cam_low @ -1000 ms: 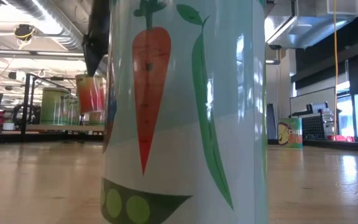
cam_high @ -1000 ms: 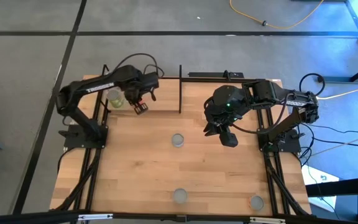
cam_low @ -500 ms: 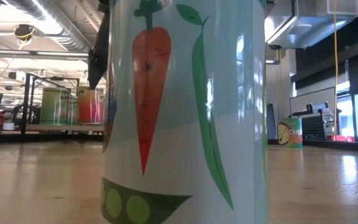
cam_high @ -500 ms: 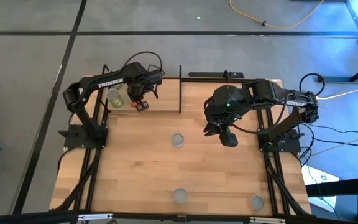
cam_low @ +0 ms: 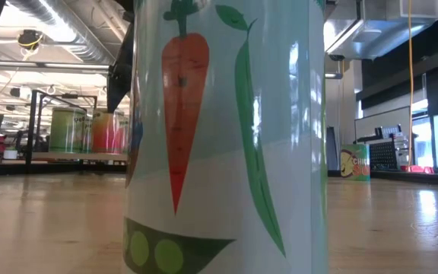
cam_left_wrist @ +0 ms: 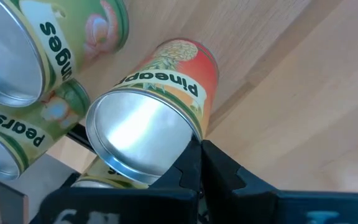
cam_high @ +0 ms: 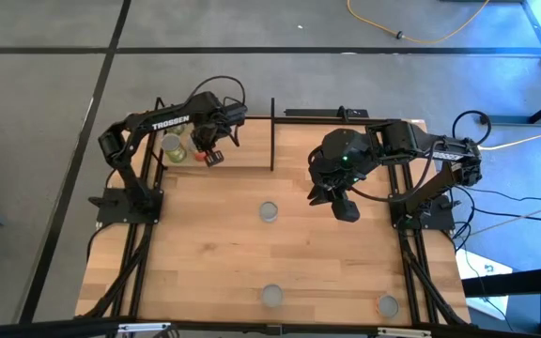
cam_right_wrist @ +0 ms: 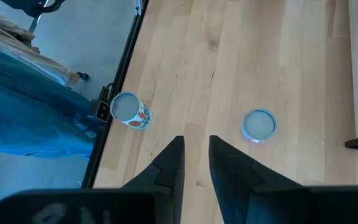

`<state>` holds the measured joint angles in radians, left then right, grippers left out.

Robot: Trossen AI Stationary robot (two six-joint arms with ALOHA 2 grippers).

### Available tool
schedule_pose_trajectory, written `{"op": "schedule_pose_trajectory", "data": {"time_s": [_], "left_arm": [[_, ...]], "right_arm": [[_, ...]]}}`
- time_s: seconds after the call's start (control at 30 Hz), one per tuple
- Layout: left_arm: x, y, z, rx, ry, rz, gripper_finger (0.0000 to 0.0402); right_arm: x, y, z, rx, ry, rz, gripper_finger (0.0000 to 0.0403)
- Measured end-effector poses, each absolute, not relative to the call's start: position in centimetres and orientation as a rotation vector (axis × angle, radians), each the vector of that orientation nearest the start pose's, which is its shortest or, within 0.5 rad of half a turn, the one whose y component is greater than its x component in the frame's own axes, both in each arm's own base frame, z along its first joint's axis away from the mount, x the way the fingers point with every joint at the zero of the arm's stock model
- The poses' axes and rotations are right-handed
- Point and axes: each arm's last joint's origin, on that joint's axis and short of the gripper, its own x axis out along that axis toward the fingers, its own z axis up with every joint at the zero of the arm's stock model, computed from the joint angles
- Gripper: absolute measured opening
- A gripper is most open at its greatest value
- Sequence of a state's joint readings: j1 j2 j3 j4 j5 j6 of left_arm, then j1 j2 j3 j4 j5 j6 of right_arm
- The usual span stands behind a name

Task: Pick and place cans onto a shelf
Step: Put the canned pineapple on the shelf, then put the canned mixed vegetables on the shelf

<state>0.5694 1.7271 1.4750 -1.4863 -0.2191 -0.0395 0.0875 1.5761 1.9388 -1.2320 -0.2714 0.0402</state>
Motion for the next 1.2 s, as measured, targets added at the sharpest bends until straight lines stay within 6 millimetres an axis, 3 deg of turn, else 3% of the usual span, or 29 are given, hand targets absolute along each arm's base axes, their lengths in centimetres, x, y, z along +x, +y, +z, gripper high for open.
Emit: {"op": "schedule_pose_trajectory", "data": {"time_s": [0.67, 1.0, 1.2], "left_arm": [[24.9, 16.6, 27.2, -0.332, 1.707, 0.629, 0.0041], [25.9, 16.1, 33.2, -0.311, 1.548, 0.656, 0.0039], [27.3, 13.1, 37.6, -0.349, 1.345, 0.525, 0.0039]], "right_arm": [[28.9, 3.3, 43.7, 0.121, 0.877, 0.316, 0.0076], [28.9, 3.3, 43.7, 0.121, 0.883, 0.317, 0.0076], [27.6, 3.1, 43.8, 0.164, 0.95, 0.241, 0.0076]]}}
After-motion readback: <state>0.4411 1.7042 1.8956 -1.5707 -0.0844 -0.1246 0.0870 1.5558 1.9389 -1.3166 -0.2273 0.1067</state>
